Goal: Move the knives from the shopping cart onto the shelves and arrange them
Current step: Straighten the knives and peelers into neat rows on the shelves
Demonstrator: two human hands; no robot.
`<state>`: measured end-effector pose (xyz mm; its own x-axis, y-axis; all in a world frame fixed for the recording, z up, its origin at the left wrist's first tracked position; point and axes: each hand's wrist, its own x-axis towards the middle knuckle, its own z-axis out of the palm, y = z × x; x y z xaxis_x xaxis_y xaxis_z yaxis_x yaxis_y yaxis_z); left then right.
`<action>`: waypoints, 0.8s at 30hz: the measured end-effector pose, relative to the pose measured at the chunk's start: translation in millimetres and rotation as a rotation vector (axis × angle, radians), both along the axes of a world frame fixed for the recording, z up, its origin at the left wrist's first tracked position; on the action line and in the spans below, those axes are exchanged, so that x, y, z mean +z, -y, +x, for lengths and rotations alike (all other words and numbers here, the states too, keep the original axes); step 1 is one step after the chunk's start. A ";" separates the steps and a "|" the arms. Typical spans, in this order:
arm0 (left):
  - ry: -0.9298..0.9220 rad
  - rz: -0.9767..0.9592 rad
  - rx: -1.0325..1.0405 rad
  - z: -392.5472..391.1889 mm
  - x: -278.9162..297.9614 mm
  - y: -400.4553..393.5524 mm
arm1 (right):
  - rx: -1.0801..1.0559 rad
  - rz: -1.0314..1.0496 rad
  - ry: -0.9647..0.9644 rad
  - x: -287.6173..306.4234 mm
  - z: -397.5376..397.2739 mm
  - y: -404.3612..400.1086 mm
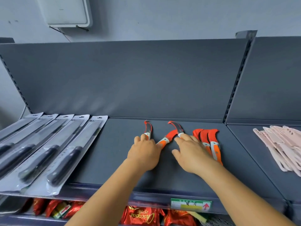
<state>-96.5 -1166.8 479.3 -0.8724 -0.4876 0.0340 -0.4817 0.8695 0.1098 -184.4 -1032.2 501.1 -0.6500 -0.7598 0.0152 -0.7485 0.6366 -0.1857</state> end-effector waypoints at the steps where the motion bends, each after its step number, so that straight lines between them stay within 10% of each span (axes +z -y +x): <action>1: -0.009 -0.006 -0.009 0.9 1.6 3.0 | 0.006 -0.041 0.000 1.3 4.0 4.5; 24: -0.102 0.127 0.015 19.8 5.3 39.6 | -0.289 -0.171 0.087 5.9 10.6 56.6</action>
